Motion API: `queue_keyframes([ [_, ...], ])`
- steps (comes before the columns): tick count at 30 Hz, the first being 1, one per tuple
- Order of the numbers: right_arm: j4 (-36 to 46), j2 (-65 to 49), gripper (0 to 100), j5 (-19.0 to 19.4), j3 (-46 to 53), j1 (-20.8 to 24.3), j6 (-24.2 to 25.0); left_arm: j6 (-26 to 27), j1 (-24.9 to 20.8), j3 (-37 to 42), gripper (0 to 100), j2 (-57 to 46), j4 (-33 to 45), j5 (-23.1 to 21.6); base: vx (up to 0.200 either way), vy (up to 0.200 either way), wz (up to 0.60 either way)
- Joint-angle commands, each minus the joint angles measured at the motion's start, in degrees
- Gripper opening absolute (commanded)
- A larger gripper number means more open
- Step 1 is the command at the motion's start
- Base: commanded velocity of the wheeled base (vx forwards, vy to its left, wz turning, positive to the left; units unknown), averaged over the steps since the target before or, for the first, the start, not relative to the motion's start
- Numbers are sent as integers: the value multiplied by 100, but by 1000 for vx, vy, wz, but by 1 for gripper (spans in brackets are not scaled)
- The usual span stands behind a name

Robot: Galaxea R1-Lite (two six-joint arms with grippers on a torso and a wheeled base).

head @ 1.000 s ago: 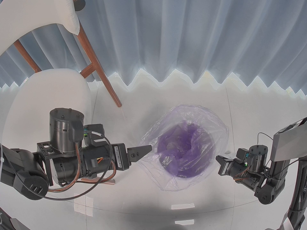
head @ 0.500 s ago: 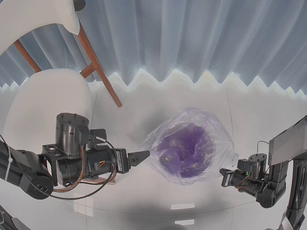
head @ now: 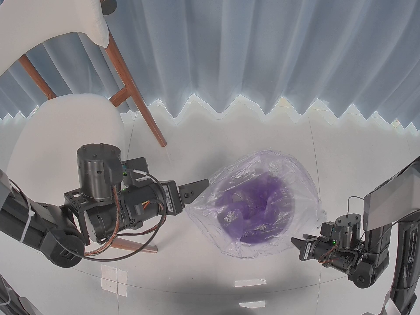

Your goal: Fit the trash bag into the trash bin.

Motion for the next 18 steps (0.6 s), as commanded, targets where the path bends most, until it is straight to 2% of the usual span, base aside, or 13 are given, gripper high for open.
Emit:
queue_keyframes([
  [1, -102, -432, 100, -10, 170, 107, 146, -6, 48, 20, 100, 127, -24, -39, -200, -200, 0],
  [5, -102, -907, 100, -1, 293, 90, 146, -6, 48, 38, 100, 92, -24, -48, -200, -200, 0],
  [13, -102, -1021, 100, -10, 249, -51, 67, 12, -4, 55, 100, 92, -24, 4, -200, -200, 0],
  [15, -102, -1065, 100, -19, 82, -200, 41, 20, -57, 38, 100, 92, -33, 84, -200, -200, 0],
  [18, -102, -1241, 100, -10, -340, -437, -179, 20, -84, -94, 100, 75, -156, 321, 0, 0, 0],
])
